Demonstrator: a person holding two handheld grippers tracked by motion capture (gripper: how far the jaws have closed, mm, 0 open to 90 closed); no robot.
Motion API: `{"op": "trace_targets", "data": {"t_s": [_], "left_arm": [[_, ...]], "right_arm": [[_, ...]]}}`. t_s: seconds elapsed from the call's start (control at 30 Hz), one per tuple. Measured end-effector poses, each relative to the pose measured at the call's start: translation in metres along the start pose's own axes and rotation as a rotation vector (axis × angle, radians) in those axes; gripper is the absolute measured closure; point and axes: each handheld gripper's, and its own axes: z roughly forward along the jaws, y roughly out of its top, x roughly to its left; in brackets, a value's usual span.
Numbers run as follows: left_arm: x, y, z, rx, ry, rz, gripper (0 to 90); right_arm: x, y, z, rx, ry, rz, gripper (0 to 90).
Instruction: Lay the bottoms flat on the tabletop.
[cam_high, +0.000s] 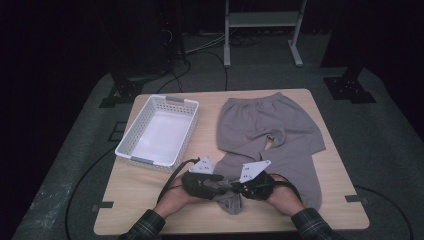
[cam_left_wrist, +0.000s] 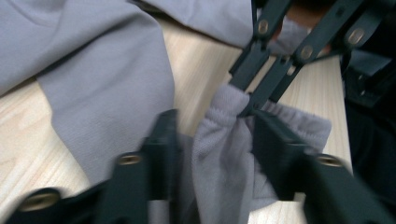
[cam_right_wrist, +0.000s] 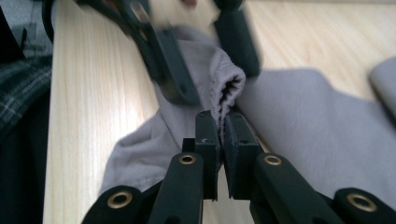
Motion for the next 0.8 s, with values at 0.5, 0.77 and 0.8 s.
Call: {"op": "trace_targets", "data": {"t_s": [0.5, 0.77, 0.8], "left_arm": [[0.010, 0.006, -0.026, -0.091, 0.039, -0.066, 89.0], [0.012, 0.003, -0.037, -0.115, 0.036, -0.087, 89.0], [0.012, 0.003, -0.037, -0.115, 0.036, -0.087, 89.0]], "right_arm": [[-0.013, -0.009, 0.002, 0.000, 0.057, 0.192, 58.4], [-0.021, -0.011, -0.007, -0.055, 0.002, 0.214, 82.5], [-0.021, -0.011, -0.007, -0.055, 0.002, 0.214, 82.5]]}}
